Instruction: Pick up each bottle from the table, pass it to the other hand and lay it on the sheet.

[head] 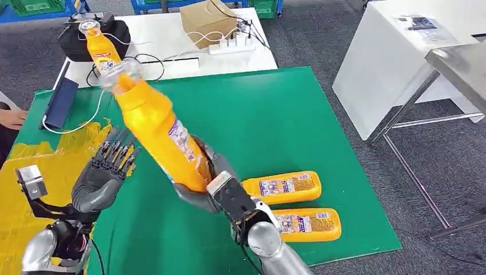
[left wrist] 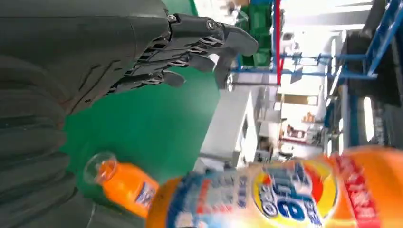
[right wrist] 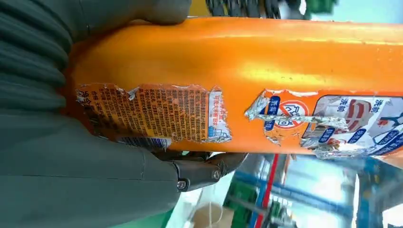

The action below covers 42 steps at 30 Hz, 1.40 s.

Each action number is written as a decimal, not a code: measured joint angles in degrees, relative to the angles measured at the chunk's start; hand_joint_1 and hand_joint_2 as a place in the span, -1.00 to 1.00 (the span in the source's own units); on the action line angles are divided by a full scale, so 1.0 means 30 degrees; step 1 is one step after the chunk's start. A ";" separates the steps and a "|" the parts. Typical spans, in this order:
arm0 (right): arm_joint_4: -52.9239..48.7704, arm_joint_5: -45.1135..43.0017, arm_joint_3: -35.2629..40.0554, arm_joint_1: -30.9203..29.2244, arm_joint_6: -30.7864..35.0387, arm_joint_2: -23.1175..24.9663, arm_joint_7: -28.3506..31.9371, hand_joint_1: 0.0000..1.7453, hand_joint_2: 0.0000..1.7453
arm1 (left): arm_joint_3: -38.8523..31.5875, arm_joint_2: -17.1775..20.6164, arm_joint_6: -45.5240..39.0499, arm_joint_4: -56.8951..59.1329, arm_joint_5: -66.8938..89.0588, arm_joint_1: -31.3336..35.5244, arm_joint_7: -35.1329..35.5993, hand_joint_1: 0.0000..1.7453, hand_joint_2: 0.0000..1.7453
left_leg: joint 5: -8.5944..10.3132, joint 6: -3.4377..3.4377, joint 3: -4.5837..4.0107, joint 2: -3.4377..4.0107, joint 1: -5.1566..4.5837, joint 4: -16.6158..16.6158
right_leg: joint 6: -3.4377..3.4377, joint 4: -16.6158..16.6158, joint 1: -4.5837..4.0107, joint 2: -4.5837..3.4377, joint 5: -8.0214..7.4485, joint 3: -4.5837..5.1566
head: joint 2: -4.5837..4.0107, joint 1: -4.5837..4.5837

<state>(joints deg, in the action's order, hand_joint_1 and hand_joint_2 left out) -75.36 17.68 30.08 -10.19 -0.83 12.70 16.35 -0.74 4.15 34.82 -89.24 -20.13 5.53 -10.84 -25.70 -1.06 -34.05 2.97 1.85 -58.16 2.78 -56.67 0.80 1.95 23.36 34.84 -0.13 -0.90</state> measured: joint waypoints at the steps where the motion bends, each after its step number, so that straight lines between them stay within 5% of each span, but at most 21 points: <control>1: 0.0277 0.0095 0.0291 -0.0205 -0.0723 0.0000 -0.0562 1.00 1.00 | 0.0153 0.0036 0.0153 -0.0065 -0.0146 -0.0059 0.0000 -1.00 1.00 | 0.0000 0.0000 -0.0001 0.0002 0.0000 0.0001 | 0.0000 0.0000 0.0000 -0.0002 0.0000 0.0000 | 0.0000 0.0000; 4: 0.2517 0.0430 0.1764 -0.1471 -0.2754 0.0037 -0.2163 1.00 1.00 | 0.0700 0.0058 0.0400 -0.0073 -0.0276 0.0056 0.0080 -1.00 1.00 | 0.0001 0.0000 0.0023 0.0030 0.0000 0.0000 | -0.0003 0.0001 0.0000 -0.0009 -0.0004 -0.0002 | 0.0000 0.0000; 22: 0.6964 -0.0481 0.4596 -0.3294 -0.2461 0.0233 -0.1915 1.00 1.00 | 0.1143 0.0401 0.0400 0.0139 -0.0480 0.0143 0.0087 -1.00 1.00 | 0.0034 -0.0006 -0.0008 -0.0041 0.0001 0.0000 | -0.0001 0.0000 -0.0002 0.0030 -0.0003 0.0016 | 0.0000 0.0000; 23: 0.7022 -0.0495 0.4647 -0.3327 -0.2461 0.0233 -0.1916 1.00 1.00 | 0.1143 0.0408 0.0400 0.0153 -0.0480 0.0143 0.0087 -0.70 1.00 | 0.0034 -0.0006 -0.0008 -0.0041 0.0001 0.0000 | -0.0001 0.0000 -0.0002 0.0029 -0.0003 0.0016 | 0.0000 0.0000; 24: 0.7059 -0.0496 0.4662 -0.3356 -0.2461 0.0233 -0.1922 1.00 1.00 | 0.1143 0.0415 0.0400 0.0168 -0.0480 0.0144 0.0087 1.00 1.00 | 0.0034 -0.0006 -0.0007 -0.0041 0.0001 0.0000 | -0.0001 0.0000 -0.0002 0.0029 -0.0003 0.0017 | 0.0000 0.0000; 42: 0.7350 -0.0816 0.4698 -0.3518 -0.2010 0.0182 -0.1740 1.00 1.00 | 0.1289 0.0597 0.0721 0.0423 -0.0072 0.0207 -0.0656 1.00 1.00 | 0.0034 -0.0006 -0.0008 -0.0041 0.0000 -0.0001 | -0.0001 0.0000 -0.0001 0.0029 -0.0003 0.0018 | 0.0000 0.0000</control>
<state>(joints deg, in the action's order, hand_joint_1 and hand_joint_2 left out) -53.31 15.23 44.17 -20.75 -6.86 13.25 11.13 3.13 5.95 36.98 -87.97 -20.35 6.15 -12.81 -25.60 -1.07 -34.07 2.85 1.85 -58.16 2.78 -56.66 0.79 2.04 23.36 34.89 -0.13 -0.90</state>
